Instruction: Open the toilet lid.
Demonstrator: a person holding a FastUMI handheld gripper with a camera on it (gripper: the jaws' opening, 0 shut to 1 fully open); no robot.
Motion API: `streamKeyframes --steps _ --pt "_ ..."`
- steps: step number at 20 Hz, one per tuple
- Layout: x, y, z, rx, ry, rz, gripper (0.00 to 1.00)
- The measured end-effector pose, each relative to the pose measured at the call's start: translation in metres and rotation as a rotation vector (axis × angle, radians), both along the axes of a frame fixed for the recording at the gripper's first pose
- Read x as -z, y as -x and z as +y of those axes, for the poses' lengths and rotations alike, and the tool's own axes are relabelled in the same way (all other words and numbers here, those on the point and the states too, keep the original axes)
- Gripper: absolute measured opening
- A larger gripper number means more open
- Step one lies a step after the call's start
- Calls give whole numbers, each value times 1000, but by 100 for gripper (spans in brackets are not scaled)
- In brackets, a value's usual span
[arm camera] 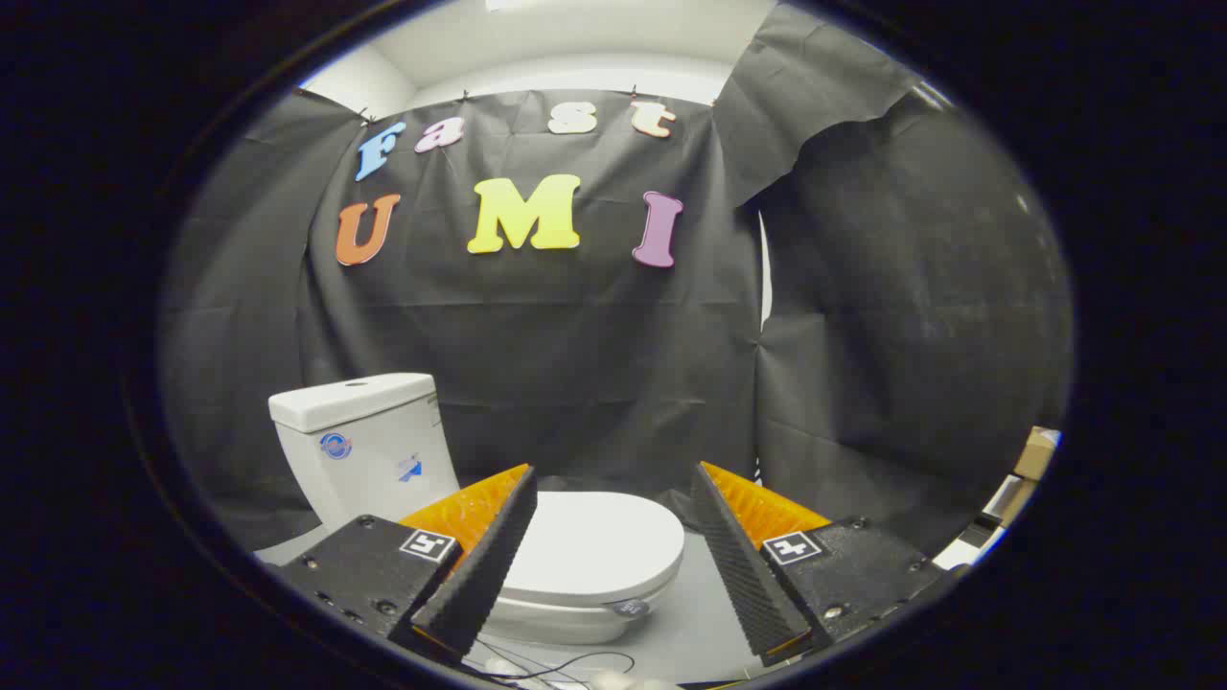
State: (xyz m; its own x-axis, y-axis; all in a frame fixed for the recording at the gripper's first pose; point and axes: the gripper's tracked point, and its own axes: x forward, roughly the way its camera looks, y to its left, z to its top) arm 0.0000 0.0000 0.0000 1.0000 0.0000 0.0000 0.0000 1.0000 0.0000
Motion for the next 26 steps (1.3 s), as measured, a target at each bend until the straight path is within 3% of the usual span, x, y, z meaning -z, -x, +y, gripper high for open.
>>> streamKeyframes --steps 13,18,22,26 --pt "3 -1 10 -24 -7 8 100" --pt "-12 -21 10 -48 -15 -4 100" --pt "-15 -61 -9 -81 -120 30 100" --pt "12 -101 -27 -155 -287 116 100"
